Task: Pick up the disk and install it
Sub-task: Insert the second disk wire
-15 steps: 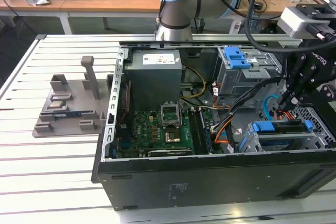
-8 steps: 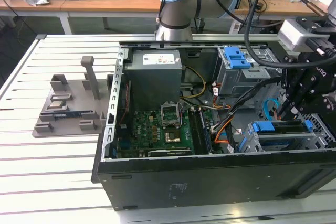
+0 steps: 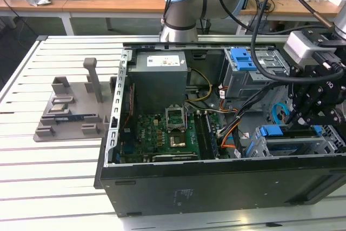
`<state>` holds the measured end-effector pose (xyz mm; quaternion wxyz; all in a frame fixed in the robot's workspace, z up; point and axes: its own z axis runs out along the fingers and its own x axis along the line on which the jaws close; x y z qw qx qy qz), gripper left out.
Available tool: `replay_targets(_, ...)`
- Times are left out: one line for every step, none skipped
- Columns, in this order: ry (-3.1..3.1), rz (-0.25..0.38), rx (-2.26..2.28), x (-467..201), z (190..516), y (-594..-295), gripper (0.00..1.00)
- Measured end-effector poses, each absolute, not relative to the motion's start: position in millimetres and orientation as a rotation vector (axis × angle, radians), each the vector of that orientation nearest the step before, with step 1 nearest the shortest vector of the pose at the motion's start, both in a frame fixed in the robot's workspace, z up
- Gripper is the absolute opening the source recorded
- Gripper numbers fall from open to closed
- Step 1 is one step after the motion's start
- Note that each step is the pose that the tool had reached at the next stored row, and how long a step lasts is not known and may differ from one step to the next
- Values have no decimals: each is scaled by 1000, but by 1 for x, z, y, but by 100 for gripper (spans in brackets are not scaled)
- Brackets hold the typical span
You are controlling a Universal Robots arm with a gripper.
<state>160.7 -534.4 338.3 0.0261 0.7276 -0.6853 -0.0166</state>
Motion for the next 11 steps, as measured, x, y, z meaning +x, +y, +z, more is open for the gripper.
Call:
replay_targets(-2118,-52,2249,161,338,-534,16)
replay_targets(-2118,-52,2249,161,338,-534,17)
replay_targets(-2118,-52,2249,161,338,-534,17)
replay_targets(-2118,-51,2249,161,339,-534,24)
replay_targets(-2118,-51,2249,161,344,-534,24)
replay_targets(-2118,-51,2249,161,349,-534,24)
replay_targets(-2118,-52,2249,161,352,-534,24)
replay_targets(-2118,-51,2249,161,361,-534,24)
replay_targets(-2118,-51,2249,161,368,-534,24)
replay_targets(-2118,-51,2249,161,373,-534,24)
replay_targets(-2118,-51,2249,161,376,-534,22)
